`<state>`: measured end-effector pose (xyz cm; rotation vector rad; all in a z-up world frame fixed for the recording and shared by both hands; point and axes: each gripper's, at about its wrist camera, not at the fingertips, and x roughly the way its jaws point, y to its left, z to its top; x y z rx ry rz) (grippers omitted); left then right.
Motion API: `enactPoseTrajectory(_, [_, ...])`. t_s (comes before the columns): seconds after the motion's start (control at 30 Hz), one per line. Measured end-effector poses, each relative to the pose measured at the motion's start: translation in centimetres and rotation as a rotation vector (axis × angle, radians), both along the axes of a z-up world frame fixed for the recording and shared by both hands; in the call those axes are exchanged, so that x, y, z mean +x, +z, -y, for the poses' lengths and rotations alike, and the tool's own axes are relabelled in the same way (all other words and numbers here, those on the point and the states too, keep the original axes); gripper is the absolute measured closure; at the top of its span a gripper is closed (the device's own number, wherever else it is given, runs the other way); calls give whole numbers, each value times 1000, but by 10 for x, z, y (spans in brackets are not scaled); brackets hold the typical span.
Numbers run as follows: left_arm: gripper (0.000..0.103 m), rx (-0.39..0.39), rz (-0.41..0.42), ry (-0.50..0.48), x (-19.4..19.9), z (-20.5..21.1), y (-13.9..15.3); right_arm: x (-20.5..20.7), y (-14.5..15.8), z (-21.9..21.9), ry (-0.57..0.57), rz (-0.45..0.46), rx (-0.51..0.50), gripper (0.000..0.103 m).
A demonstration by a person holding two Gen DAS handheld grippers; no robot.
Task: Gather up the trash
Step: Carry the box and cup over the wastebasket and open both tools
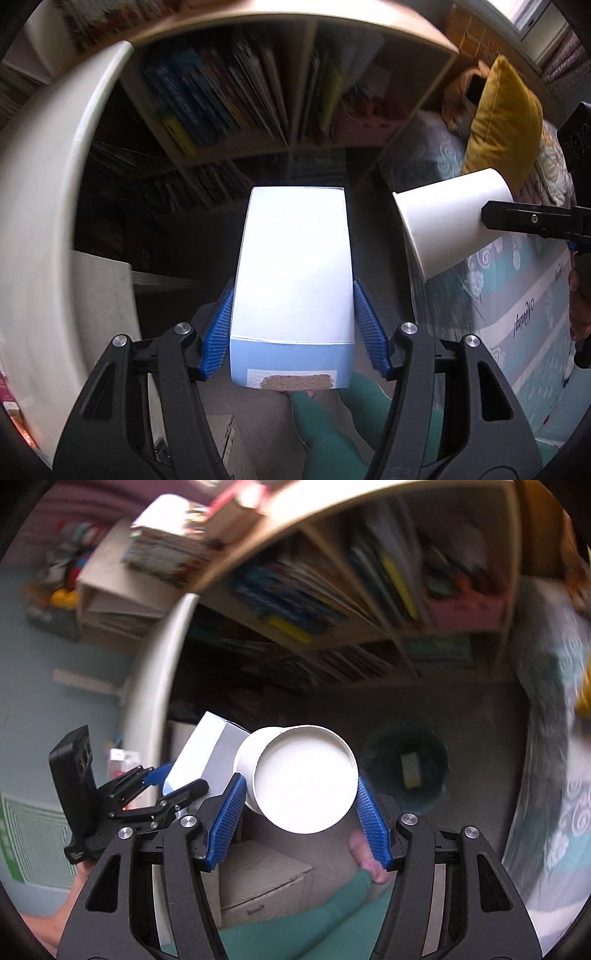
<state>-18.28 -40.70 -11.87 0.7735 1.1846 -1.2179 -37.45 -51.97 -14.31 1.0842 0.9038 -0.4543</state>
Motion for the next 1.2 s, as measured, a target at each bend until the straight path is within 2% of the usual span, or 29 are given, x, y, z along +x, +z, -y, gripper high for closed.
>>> enactPoseTrajectory(0.23, [44,149,-5,-85,-35,26,-71,-8,-63,15,-39,-88,76,43])
enactPoseTrajectory(0.43, [44,224,-26,-90,-44,40,-120,-5,-112,27,-45,-155,118,43])
enactPoseTrajectory(0.63, [44,258,-47,-76,-41,50,-142,-3,-146,36,-48,-193,143,43])
enactPoseTrajectory(1.2, [44,309,-45,-71,-48,73,-186,-6,-192,51,-74,-240,171,42])
